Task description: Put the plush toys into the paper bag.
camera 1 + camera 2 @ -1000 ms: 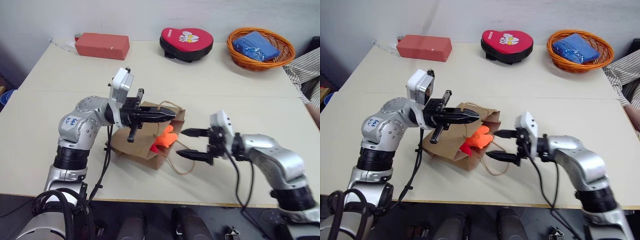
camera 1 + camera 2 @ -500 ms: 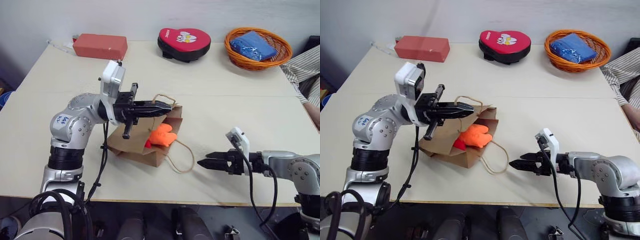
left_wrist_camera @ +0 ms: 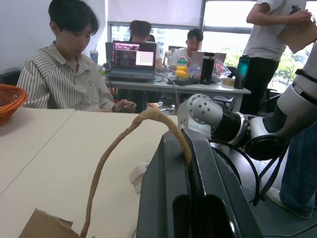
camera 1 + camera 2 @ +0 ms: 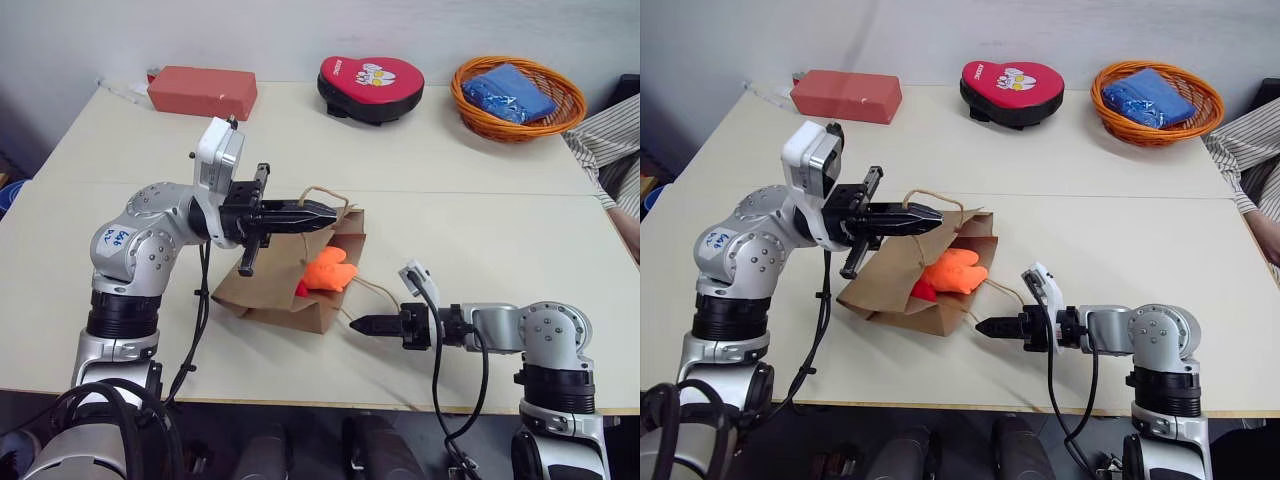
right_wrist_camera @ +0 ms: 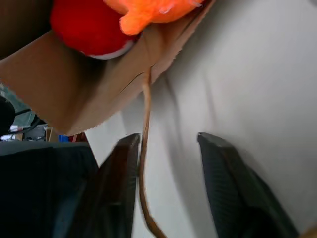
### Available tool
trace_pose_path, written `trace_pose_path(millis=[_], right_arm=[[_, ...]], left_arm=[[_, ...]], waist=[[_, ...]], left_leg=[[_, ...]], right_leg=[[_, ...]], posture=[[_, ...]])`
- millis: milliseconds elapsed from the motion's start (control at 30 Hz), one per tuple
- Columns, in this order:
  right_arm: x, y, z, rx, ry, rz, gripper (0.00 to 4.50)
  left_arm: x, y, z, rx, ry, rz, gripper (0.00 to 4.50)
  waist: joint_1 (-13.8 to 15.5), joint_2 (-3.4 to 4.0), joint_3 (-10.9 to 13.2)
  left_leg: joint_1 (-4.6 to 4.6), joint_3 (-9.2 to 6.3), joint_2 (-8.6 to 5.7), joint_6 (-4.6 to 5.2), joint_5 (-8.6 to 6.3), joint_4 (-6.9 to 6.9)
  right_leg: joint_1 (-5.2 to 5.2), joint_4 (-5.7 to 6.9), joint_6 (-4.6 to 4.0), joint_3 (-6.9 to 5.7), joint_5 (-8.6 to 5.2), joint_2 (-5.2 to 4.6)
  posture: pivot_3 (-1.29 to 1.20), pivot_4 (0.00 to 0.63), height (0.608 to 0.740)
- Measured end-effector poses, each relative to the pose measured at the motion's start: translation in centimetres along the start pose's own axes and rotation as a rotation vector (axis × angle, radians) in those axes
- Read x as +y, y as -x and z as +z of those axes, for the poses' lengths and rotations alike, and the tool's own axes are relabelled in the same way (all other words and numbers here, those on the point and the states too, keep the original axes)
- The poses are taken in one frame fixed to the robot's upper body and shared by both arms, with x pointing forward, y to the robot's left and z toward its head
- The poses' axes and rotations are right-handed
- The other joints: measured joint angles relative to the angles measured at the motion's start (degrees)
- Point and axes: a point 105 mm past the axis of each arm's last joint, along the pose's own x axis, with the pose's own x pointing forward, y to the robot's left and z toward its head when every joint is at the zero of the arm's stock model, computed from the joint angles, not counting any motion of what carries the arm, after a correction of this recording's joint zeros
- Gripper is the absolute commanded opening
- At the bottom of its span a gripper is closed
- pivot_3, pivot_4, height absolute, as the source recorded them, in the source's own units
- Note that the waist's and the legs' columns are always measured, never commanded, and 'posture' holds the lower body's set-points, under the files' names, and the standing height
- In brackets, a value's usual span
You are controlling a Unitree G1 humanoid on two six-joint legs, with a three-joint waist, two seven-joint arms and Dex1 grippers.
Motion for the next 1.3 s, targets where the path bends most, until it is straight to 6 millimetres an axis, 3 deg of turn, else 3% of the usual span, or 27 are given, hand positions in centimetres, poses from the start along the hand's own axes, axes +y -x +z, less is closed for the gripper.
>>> trace_pose_path(millis=[67,100,200,367,500,733,933,1033,1200,1300], right_arm=[[0.1,1.0,0.8,-0.034,0.007,0.001,0.09],[0.3,1.7,1.3,-0.059,0.015,0.003,0.04],[2.1,4.4,3.9,-0.140,0.090,0.051,0.04],[4.9,6.9,6.2,-0.200,0.168,0.143,0.04],[8.4,8.6,9.6,-0.295,0.276,0.180,0.04],[11.8,7.7,11.2,-0.322,0.314,0.250,0.04],[10.9,5.1,10.2,-0.287,0.262,0.234,0.04],[10.3,4.0,10.1,-0.327,0.265,0.205,0.62],[10.9,5.1,8.9,-0.316,0.416,0.213,2.24],[9.5,6.9,8.0,-0.291,0.519,0.146,3.26]], left_arm=[[0.0,0.0,0.0,0.001,-0.002,0.001,0.00],[0.0,0.0,0.0,0.002,-0.004,0.001,0.00],[0.0,0.1,0.1,0.003,-0.008,0.011,0.00],[0.2,0.2,0.3,-0.008,-0.028,0.025,0.00],[1.6,0.5,1.0,-0.025,-0.084,0.074,0.00],[3.4,1.5,2.4,-0.041,-0.171,0.150,0.00],[3.7,2.5,1.8,-0.017,-0.178,0.193,0.00],[3.7,2.7,1.1,-0.012,-0.152,0.217,0.00],[3.6,3.5,1.5,-0.003,-0.150,0.284,1.45],[3.2,5.4,1.3,0.031,-0.134,0.358,2.33]], waist=[[0.0,0.01,0.0],[0.0,0.02,0.0],[-0.1,0.12,0.1],[-0.2,0.17,0.1],[-0.1,0.16,0.1],[-0.1,0.16,0.1],[-0.1,0.16,0.1],[-0.1,0.16,0.1],[0.0,0.16,0.1],[0.1,0.16,0.1]], left_leg=[[-0.01,0.00,-0.01,0.01,-0.01,0.01],[-0.01,0.00,-0.01,0.01,-0.01,0.01],[-0.01,0.00,-0.01,0.02,-0.01,-0.01],[-0.01,0.03,0.01,0.03,-0.01,-0.02],[-0.04,0.02,0.01,0.04,-0.02,0.03],[-0.14,0.01,0.03,0.11,-0.06,0.02],[-0.26,-0.03,0.03,0.15,-0.07,0.04],[-0.46,-0.07,0.04,0.14,-0.07,0.12],[-0.76,-0.15,0.03,0.16,-0.08,0.20],[-0.78,-0.14,0.03,0.17,-0.09,0.15]], right_leg=[[0.00,-0.05,0.00,0.00,0.00,-0.01],[0.00,-0.06,0.00,0.00,0.00,-0.01],[-0.01,-0.09,0.00,0.00,0.00,0.01],[-0.01,-0.10,0.00,0.02,0.00,0.02],[0.00,-0.13,0.00,-0.02,0.00,0.02],[0.00,-0.23,0.00,-0.06,0.00,0.01],[-0.01,-0.22,0.04,-0.13,0.02,-0.05],[-0.16,-0.18,0.05,-0.16,0.03,-0.04],[-0.36,-0.23,0.10,-0.25,0.05,-0.04],[-0.35,-0.28,0.10,-0.25,0.06,-0.03]], posture=[[0.00,0.150,0.740],[0.00,0.150,0.740],[0.00,0.150,0.740],[0.00,0.150,0.740],[0.00,0.150,0.740],[0.00,0.150,0.740],[0.00,0.150,0.740],[0.00,0.150,0.740],[0.00,0.150,0.740],[0.00,0.150,0.740]])
